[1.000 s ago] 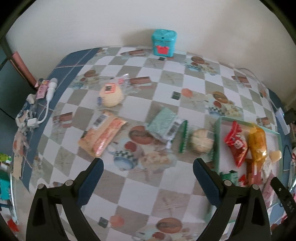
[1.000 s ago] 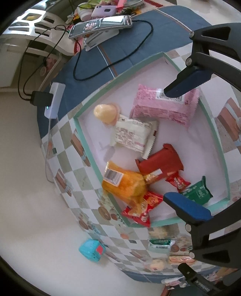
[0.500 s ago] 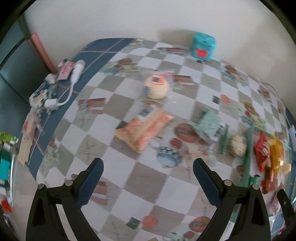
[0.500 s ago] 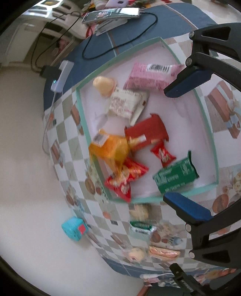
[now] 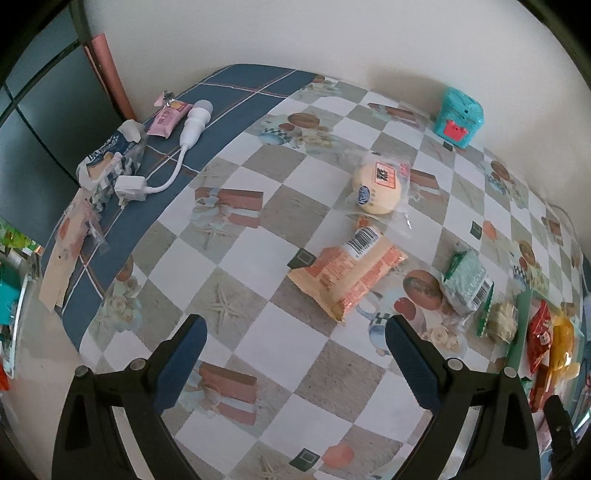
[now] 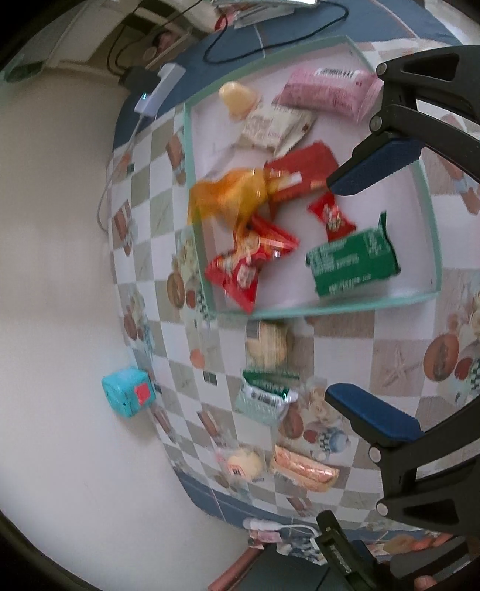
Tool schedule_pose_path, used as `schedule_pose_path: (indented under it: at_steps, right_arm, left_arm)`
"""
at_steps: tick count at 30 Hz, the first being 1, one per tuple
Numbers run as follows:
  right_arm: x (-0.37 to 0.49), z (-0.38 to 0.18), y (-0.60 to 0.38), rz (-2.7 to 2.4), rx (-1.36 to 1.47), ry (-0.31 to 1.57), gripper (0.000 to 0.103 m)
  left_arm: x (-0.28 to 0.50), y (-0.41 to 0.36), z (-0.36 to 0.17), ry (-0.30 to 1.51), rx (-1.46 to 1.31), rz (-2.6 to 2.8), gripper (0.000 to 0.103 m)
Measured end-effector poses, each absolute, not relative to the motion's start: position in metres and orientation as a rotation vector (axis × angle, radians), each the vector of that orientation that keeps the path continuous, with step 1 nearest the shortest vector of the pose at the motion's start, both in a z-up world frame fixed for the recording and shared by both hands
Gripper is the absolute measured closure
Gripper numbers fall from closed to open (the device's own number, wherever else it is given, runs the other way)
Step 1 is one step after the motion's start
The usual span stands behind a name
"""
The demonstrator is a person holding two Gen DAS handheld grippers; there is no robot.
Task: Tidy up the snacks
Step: 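Withdraw both grippers from the tray toward the remaining snacks, then lower the left gripper onto the peach barcode bag while the right gripper approaches the round biscuit packet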
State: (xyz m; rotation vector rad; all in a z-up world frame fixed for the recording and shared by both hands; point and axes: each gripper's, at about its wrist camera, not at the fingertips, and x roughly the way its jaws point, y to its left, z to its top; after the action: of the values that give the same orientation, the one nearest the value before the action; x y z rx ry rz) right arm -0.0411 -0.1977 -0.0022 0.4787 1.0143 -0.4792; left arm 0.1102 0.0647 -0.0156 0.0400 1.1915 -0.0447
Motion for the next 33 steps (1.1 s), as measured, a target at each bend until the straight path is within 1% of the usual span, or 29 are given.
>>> schedule_pose_path:
  at_steps: [12,18,23,33]
  right_arm:
    - [-0.005,-0.015,-0.183,-0.422,0.510,1.048,0.000]
    - [0.009,-0.021,-0.189,-0.427,0.529,1.057,0.000]
    - [0.019,-0.025,-0.196,-0.443,0.530,1.062,0.000]
    - [0.044,-0.034,-0.198,-0.435,0.530,1.081,0.004]
  left_arm:
    - [0.128,0.096,-0.023,1.217,-0.045,-0.001,0.006]
    - [0.137,0.098,-0.028,1.227,-0.059,0.001,0.006]
    - [0.148,0.086,-0.036,1.246,-0.080,-0.030,0.006]
    - [0.159,0.046,-0.052,1.257,0.032,-0.097,0.006]
